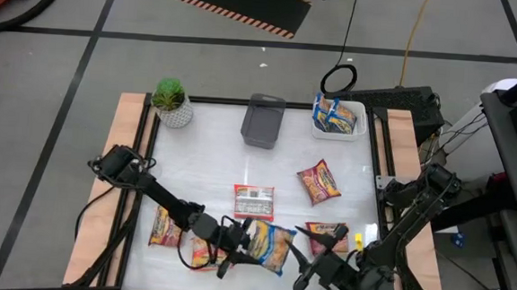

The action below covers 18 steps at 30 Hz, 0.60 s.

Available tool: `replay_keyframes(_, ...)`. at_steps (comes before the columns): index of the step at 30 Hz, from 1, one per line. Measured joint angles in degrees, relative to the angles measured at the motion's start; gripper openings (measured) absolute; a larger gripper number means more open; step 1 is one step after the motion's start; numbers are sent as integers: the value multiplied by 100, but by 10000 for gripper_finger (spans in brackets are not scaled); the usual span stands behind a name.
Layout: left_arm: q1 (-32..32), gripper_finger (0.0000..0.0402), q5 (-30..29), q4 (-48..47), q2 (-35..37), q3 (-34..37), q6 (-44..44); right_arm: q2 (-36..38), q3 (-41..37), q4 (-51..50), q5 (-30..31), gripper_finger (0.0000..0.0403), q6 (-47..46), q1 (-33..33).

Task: Sort Maruchan noodles
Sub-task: Put the blue noodle pack into the white bin

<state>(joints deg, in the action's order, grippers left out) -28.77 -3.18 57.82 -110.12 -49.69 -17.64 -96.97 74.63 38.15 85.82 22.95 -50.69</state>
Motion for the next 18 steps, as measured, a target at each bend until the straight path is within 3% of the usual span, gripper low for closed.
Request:
replay_keyframes(5,-27,94,-980,-1532,525,0,488,6,0,848,264,179,1,-3)
replay_keyframes(18,-623,81,-3531,-4644,2205,0,1509,-1,0,545,10,172,-528,87)
